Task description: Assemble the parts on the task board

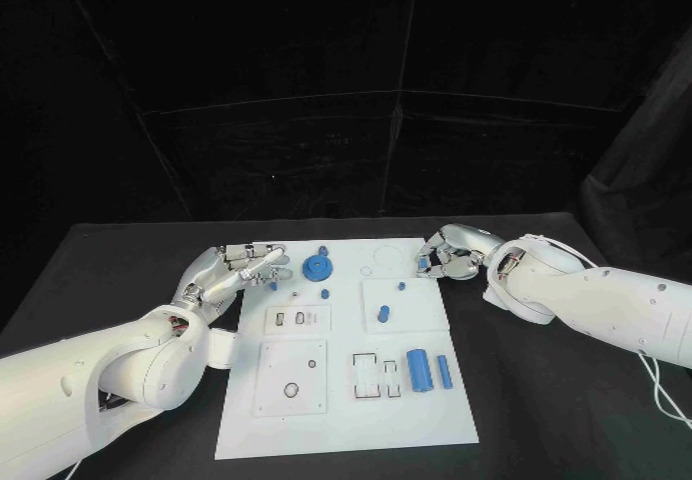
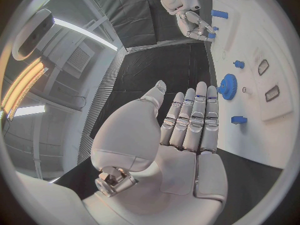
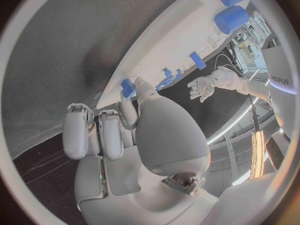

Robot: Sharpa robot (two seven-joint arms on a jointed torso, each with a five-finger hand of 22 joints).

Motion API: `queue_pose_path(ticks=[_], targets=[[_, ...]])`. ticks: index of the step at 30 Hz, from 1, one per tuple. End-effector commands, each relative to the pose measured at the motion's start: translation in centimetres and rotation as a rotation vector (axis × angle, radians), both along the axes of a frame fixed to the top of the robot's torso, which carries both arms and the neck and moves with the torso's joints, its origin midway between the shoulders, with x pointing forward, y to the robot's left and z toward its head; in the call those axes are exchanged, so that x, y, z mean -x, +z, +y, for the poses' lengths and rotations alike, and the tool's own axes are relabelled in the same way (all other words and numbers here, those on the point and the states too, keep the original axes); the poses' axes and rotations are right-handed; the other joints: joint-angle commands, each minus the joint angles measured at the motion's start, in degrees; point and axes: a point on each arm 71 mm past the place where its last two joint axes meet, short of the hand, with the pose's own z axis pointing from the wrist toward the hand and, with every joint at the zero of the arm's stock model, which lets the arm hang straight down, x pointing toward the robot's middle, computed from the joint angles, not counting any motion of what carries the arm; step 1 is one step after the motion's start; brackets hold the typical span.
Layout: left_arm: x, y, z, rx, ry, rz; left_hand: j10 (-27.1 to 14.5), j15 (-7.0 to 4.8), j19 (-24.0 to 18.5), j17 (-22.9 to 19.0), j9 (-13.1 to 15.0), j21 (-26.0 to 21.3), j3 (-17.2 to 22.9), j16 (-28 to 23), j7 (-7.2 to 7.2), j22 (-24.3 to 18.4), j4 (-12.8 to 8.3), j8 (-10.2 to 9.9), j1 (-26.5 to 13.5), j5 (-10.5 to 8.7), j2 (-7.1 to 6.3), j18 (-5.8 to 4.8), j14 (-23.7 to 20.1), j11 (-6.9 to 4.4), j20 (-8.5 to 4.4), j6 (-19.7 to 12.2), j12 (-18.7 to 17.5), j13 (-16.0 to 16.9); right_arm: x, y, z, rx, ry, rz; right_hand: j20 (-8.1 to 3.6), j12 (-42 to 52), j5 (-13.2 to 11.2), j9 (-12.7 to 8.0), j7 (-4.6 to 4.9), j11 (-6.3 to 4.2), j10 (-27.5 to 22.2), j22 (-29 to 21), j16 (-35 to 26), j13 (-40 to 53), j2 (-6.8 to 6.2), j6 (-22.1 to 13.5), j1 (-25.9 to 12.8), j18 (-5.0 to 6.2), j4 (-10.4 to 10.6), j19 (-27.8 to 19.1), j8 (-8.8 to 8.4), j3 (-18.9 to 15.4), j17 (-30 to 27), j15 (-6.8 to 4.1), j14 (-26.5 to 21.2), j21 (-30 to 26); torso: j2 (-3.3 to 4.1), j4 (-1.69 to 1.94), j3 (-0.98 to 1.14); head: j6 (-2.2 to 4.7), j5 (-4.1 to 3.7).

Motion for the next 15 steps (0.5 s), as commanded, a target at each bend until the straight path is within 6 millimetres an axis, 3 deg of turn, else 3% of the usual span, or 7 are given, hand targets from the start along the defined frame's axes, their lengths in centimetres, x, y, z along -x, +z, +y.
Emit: queue_pose_path(ticks=[1,6,11,15], targets=[[0.01,0.08,-0.11,0.002,-0.012,-0.003,-0.43,0.11,0.08,0.10,-0.02,-0.26,-0.06,-0.30,0.43,0.03,-0.34,-0.34,-0.10,-0.09,0.58,0.45,-0.24,0.13,0.31,-0.39,-0.32,-0.06,-0.02,-0.01,0.13,0.006,0.008,-0.001,-0.14,0.41,-1.20,0.05,-0.15,-0.13,0.41,1.54,0.31,0.14,0.96,0.87,0.19,-0.03,-0.23,0.46,0.42,0.43,4.79,-0.58,3.84,0.35,0.01,0.02,0.01,-0.05,-0.04],[-0.01,0.07,-0.08,0.002,-0.011,-0.003,-0.44,0.10,0.12,0.11,-0.02,-0.28,-0.02,-0.33,0.43,0.03,-0.44,-0.35,-0.08,-0.09,0.58,0.45,-0.21,0.13,0.31,-0.39,-0.33,-0.06,-0.08,0.04,0.10,0.002,0.002,-0.012,-0.33,0.54,-3.16,0.05,-0.47,-0.41,0.49,1.90,0.39,0.26,1.99,1.92,0.75,-0.10,-0.60,0.70,0.70,1.38,4.96,-0.81,3.87,0.50,0.01,-0.02,0.01,-0.07,-0.08],[-0.02,0.06,-0.07,0.001,-0.011,-0.002,-0.44,0.10,0.12,0.11,-0.02,-0.28,-0.02,-0.33,0.43,0.03,-0.44,-0.35,-0.08,-0.09,0.58,0.45,-0.21,0.13,0.31,-0.39,-0.33,-0.06,-0.11,0.31,0.02,-0.009,-0.006,-0.048,-0.75,0.90,-8.18,0.12,-1.13,-0.99,0.76,2.82,0.60,0.62,3.89,3.77,2.11,-0.29,-1.50,1.35,1.32,3.93,5.36,-1.29,3.97,0.90,0.02,-0.03,0.02,-0.12,-0.09],[-0.04,0.05,-0.04,0.001,-0.010,-0.002,-0.44,0.10,0.12,0.11,-0.02,-0.28,-0.02,-0.33,0.43,0.03,-0.44,-0.35,-0.08,-0.09,0.58,0.45,-0.21,0.13,0.31,-0.39,-0.33,-0.06,-0.13,0.56,-0.07,-0.020,-0.014,-0.081,-0.98,1.20,-9.45,0.17,-1.51,-1.28,0.98,3.74,0.78,0.92,4.55,4.67,2.62,-0.50,-2.08,2.00,1.69,5.41,5.70,-1.53,4.05,1.31,-0.02,0.00,0.04,-0.17,-0.10]])
